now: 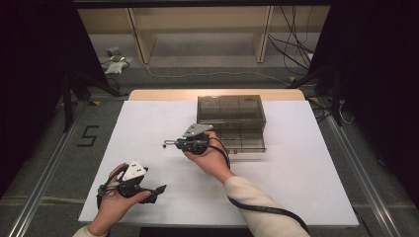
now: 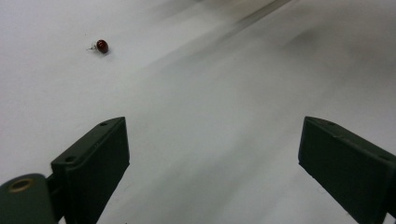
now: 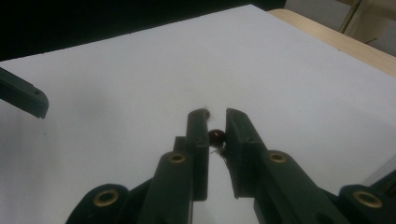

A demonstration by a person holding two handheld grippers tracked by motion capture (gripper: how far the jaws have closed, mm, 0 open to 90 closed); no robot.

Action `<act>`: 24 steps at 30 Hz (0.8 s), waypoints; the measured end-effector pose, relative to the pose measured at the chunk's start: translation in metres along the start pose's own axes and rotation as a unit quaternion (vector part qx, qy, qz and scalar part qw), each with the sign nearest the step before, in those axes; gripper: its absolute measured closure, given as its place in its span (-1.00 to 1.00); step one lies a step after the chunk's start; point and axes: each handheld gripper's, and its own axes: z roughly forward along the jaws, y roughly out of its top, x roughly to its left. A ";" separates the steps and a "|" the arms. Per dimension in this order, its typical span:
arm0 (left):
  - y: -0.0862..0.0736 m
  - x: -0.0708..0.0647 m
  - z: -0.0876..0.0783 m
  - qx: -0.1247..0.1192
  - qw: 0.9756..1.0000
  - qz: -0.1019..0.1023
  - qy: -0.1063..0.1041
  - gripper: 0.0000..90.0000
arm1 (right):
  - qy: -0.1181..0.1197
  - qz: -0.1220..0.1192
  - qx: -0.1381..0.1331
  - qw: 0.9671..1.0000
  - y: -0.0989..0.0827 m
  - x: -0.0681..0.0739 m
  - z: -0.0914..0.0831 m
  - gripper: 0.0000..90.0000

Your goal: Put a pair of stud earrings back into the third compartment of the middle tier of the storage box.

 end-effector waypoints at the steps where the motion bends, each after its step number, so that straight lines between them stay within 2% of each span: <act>1: 0.000 0.000 0.000 0.000 1.000 0.000 0.000 -0.80 | -0.002 0.001 -0.002 1.000 0.000 0.000 -0.002 0.80; 24: 0.000 0.000 0.001 -0.001 1.000 -0.004 0.003 -0.80 | -0.024 0.008 -0.010 1.000 -0.005 -0.013 -0.037 0.79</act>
